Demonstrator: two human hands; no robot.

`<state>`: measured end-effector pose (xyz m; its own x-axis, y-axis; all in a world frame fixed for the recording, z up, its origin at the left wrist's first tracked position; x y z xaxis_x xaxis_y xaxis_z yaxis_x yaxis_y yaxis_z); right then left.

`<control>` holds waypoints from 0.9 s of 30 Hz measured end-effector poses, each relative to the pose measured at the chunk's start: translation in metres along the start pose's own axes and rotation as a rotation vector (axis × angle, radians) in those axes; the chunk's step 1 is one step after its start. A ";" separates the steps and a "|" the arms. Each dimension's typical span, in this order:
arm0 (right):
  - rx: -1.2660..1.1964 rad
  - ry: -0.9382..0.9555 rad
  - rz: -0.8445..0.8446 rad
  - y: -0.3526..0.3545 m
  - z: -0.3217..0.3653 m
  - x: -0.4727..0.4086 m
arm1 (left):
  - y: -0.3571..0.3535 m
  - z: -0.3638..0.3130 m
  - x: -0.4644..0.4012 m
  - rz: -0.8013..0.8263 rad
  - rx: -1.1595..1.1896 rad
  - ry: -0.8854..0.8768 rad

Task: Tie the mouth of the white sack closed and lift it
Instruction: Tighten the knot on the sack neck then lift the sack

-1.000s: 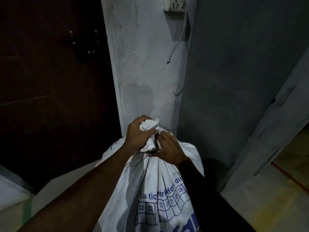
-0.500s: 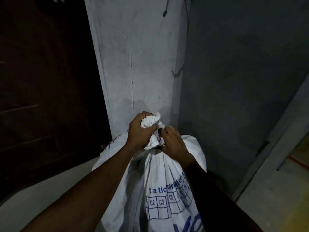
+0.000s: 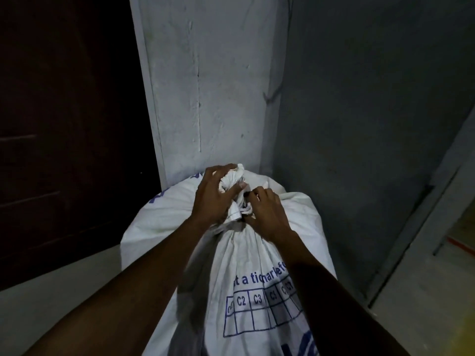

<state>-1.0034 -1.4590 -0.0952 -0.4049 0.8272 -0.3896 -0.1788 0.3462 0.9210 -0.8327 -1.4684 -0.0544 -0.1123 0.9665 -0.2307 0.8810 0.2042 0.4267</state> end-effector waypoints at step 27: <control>0.010 -0.110 0.129 -0.096 -0.025 0.046 | -0.074 0.055 0.000 0.194 -0.319 0.054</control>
<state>-1.0275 -1.4650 -0.2021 -0.3234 0.9083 -0.2652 -0.1222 0.2378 0.9636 -0.8723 -1.4920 -0.1340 0.0108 0.9970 -0.0763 0.7017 0.0468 0.7109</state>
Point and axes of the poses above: each hand's wrist, its own x-axis away from the middle knuckle, its own y-axis out of the back of the hand, z = x × y, the point moved 4 cm from there along -x, towards the middle knuckle, and after that the axes turned 13 degrees about y, right-handed, at the moved point
